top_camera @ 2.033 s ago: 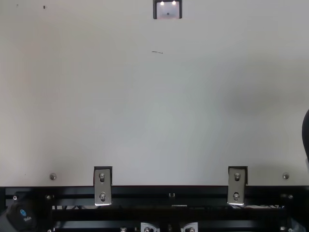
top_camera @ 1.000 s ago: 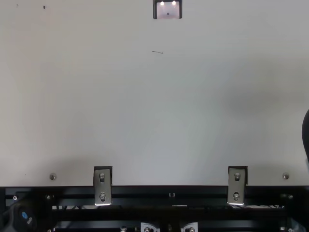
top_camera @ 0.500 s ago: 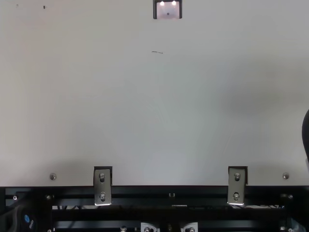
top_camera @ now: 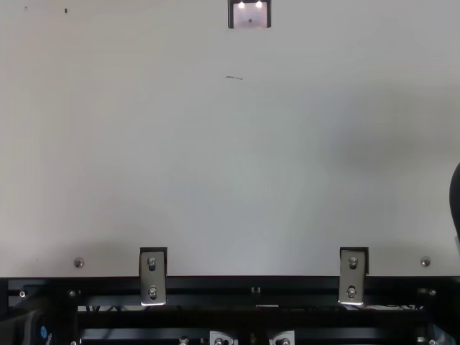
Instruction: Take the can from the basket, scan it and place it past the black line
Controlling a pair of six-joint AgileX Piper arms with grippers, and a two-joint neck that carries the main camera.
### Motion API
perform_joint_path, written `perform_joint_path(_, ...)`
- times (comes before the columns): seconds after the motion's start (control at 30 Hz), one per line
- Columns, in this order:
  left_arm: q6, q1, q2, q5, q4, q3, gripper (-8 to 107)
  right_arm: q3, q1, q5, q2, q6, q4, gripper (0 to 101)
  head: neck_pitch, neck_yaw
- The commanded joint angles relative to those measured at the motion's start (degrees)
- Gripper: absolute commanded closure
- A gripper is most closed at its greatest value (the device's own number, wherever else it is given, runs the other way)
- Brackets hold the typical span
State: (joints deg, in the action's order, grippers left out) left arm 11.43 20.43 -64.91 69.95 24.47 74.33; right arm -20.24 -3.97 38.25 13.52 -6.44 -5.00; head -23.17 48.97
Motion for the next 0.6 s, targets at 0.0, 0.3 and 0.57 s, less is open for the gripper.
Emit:
perform_joint_path(0.0, 1.59, -1.46, 0.31, -0.05, -0.12, -0.23, 89, 0.0, 0.0, 0.0, 0.0, 0.0, 0.0, 0, -1.83, 1.9)
perform_joint_path(0.3, 9.47, -7.92, 1.25, -0.05, 1.3, -1.77, 89, 0.0, 0.0, 0.0, 0.0, 0.0, 0.0, 0, -1.83, 1.9)
perform_joint_path(0.57, 17.5, -12.52, 1.85, -0.05, 1.54, -1.54, 89, 0.0, 0.0, 0.0, 0.0, 0.0, 0.0, 0, -1.83, 1.9)
